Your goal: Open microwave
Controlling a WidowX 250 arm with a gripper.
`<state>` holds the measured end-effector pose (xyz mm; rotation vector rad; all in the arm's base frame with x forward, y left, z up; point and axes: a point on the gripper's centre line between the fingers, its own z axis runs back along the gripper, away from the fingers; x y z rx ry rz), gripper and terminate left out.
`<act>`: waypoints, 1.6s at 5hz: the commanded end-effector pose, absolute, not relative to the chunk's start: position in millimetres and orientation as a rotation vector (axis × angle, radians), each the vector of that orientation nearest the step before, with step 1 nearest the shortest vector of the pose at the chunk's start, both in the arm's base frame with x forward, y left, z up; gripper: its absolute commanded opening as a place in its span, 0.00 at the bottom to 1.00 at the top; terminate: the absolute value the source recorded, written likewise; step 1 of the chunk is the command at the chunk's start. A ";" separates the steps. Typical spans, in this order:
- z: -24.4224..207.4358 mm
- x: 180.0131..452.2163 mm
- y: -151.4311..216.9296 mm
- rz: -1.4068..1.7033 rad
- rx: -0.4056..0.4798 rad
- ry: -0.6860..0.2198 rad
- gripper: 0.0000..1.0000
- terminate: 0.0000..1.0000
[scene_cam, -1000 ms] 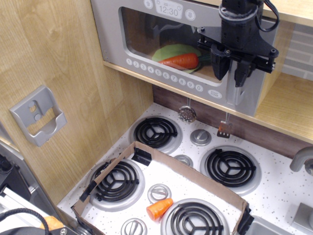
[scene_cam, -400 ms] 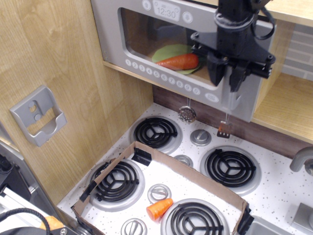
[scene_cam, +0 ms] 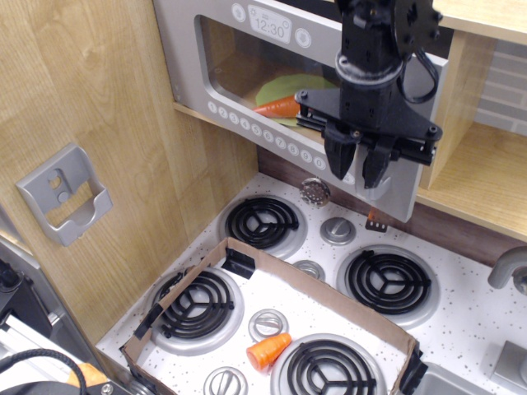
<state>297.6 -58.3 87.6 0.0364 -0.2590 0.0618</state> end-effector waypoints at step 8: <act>87.3 336.8 -179.8 -0.793 -0.102 -0.437 1.00 0.00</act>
